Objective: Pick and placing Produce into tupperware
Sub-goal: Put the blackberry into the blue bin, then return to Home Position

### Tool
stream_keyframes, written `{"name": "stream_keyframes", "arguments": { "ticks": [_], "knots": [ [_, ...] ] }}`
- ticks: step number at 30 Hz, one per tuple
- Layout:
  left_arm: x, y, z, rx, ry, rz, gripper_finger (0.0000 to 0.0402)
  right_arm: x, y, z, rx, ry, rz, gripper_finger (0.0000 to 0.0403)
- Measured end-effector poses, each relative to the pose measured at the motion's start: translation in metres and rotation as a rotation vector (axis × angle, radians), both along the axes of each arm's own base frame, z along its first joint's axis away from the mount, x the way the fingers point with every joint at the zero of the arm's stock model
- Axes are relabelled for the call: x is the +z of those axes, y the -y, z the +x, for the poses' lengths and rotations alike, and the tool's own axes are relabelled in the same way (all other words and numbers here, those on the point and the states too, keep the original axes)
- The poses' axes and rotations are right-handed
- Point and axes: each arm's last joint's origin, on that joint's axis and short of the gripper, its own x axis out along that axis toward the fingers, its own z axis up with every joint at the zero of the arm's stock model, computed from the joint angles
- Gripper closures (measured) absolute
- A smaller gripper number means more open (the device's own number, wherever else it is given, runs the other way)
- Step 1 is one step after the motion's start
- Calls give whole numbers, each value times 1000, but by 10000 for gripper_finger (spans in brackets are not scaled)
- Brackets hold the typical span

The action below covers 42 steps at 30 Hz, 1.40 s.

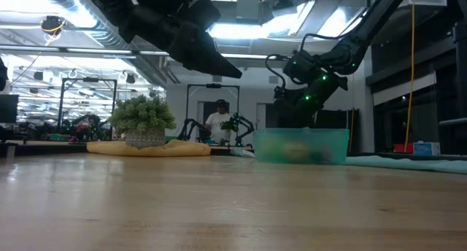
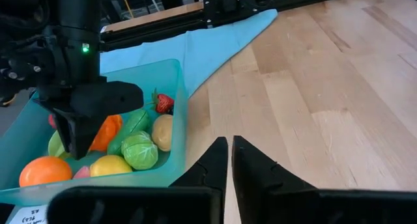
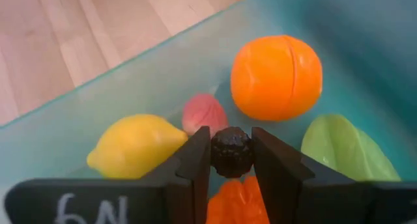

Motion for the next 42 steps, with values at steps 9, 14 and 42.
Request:
{"name": "stream_keyframes", "arguments": {
  "ticks": [9, 14, 42],
  "knots": [
    [0, 0, 0, -2, 0, 4, 366, 0, 0, 0, 14, -10, -11, 241],
    [0, 0, 0, -4, -1, 10, 359, 9, -1, -1, 16, 14, -32, 217],
    [43, 14, -47, -8, 13, -46, 314, 13, -23, 14, 99, 61, 7, 221]
  ]
}}
